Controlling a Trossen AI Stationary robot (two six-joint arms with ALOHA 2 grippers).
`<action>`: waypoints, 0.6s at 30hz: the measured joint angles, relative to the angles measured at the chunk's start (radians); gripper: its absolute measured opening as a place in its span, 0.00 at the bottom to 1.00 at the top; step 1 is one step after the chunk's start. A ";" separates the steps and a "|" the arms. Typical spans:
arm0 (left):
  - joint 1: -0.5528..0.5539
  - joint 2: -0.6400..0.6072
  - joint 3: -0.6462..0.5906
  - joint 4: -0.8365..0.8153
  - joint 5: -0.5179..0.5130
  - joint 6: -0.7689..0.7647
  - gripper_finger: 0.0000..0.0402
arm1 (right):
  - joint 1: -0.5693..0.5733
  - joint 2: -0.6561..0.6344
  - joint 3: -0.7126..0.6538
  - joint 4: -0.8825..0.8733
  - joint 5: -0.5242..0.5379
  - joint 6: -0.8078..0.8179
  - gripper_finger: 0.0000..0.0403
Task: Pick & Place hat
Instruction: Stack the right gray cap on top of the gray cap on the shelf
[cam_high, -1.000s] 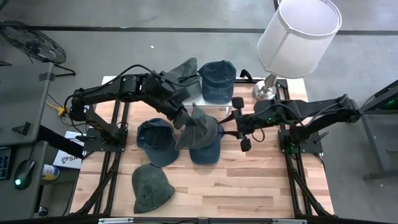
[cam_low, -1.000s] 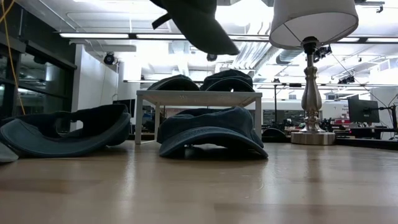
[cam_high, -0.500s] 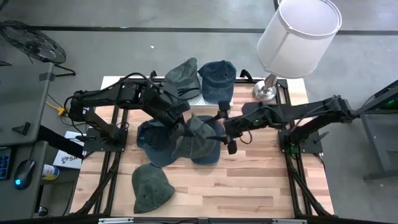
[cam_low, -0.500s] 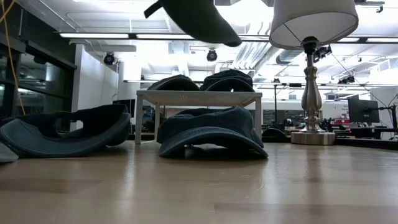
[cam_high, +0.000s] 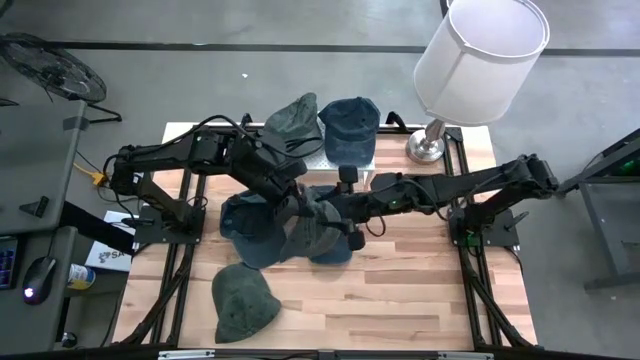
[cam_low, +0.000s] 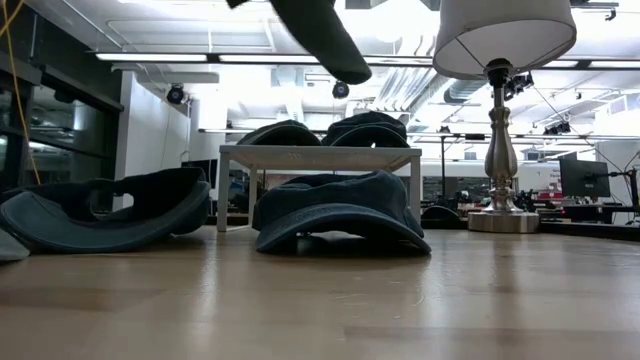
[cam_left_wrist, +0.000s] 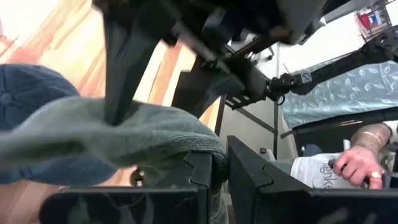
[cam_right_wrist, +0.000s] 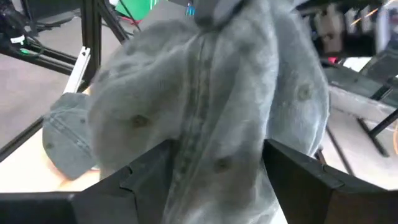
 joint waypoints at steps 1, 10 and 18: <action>0.000 0.000 0.000 0.000 0.000 0.000 0.06 | 0.000 0.001 0.000 -0.002 -0.003 0.013 0.60; 0.000 0.000 0.000 0.019 -0.030 0.001 0.06 | 0.001 -0.013 0.000 -0.024 -0.041 0.215 0.60; 0.001 0.000 0.000 0.046 -0.031 0.026 0.06 | 0.002 -0.007 0.000 -0.024 -0.040 0.217 0.58</action>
